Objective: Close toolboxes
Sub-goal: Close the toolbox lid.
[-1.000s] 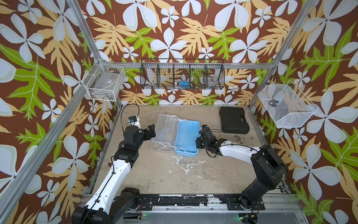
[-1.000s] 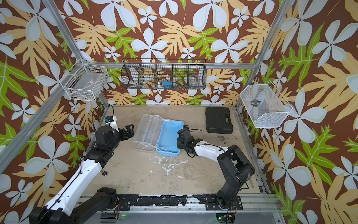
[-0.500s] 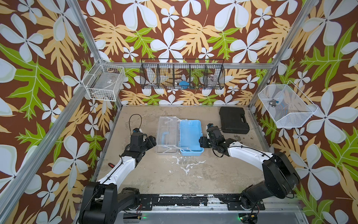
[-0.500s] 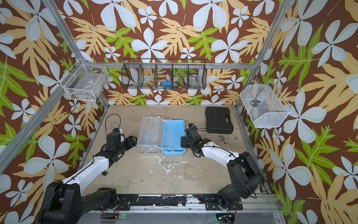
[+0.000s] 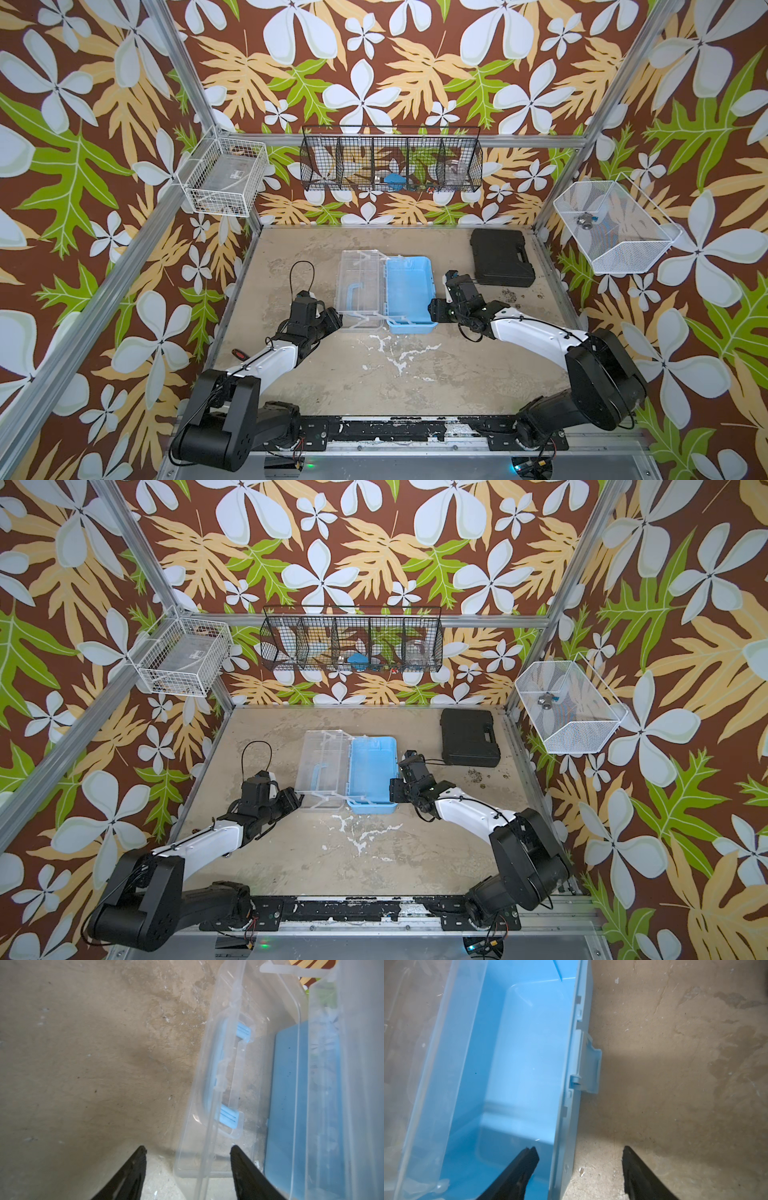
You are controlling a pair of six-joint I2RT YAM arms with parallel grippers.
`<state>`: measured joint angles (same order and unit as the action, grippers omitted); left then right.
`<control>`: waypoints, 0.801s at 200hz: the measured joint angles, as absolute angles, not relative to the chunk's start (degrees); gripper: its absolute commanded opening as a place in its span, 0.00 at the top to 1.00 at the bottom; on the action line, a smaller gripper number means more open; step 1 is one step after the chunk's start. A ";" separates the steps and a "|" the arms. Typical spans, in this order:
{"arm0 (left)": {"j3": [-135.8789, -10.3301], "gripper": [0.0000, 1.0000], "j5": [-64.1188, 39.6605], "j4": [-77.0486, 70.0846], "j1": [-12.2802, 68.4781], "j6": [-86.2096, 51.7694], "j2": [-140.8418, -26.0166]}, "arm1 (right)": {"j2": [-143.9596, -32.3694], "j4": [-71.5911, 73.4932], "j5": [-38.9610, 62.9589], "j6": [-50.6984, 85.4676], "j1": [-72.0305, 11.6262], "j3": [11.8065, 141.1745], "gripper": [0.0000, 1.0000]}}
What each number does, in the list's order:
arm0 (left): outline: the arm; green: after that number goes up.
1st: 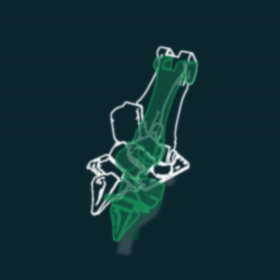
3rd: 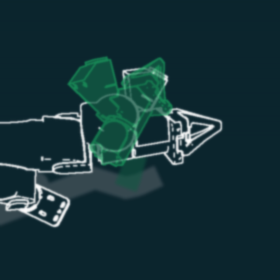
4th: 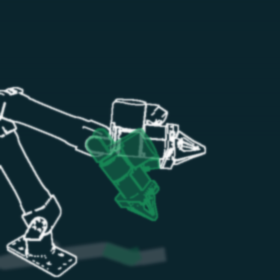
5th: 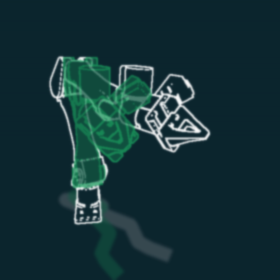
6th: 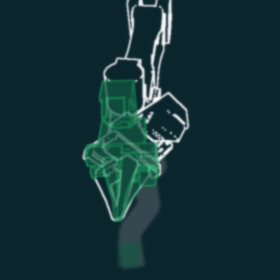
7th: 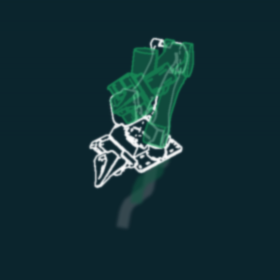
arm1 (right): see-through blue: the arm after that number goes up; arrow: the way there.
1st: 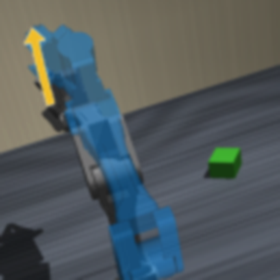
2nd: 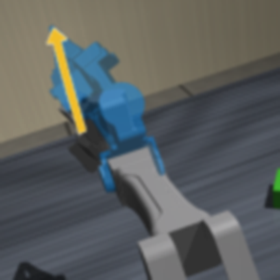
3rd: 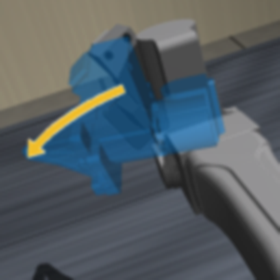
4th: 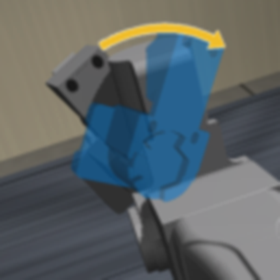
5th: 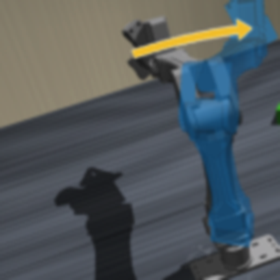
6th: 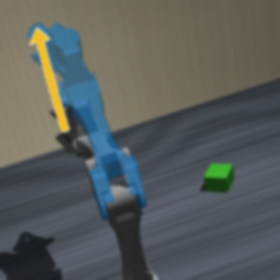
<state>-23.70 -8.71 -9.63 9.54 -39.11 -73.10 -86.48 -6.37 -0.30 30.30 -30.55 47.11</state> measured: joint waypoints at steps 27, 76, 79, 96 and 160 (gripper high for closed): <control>-24.10 0.38 -7.94 -10.74 9.65 -39.05 -74.89 | -87.35 -5.93 -0.21 30.92 -30.55 46.72 0.33; -25.28 0.47 -6.94 -12.78 10.48 -38.79 -78.43 | -88.84 -4.58 0.01 31.33 -30.68 46.26 0.36; -25.43 0.47 -6.81 -12.93 10.55 -38.76 -78.76 | -88.88 -4.47 0.01 31.35 -30.68 46.26 0.37; -26.26 0.52 -6.57 -13.61 10.68 -38.61 -80.53 | -89.06 -4.25 -0.01 31.51 -30.72 46.22 0.38; -27.90 0.79 -5.82 -12.73 13.06 -36.86 -80.36 | -90.78 -3.92 -1.13 31.57 -32.05 46.61 0.44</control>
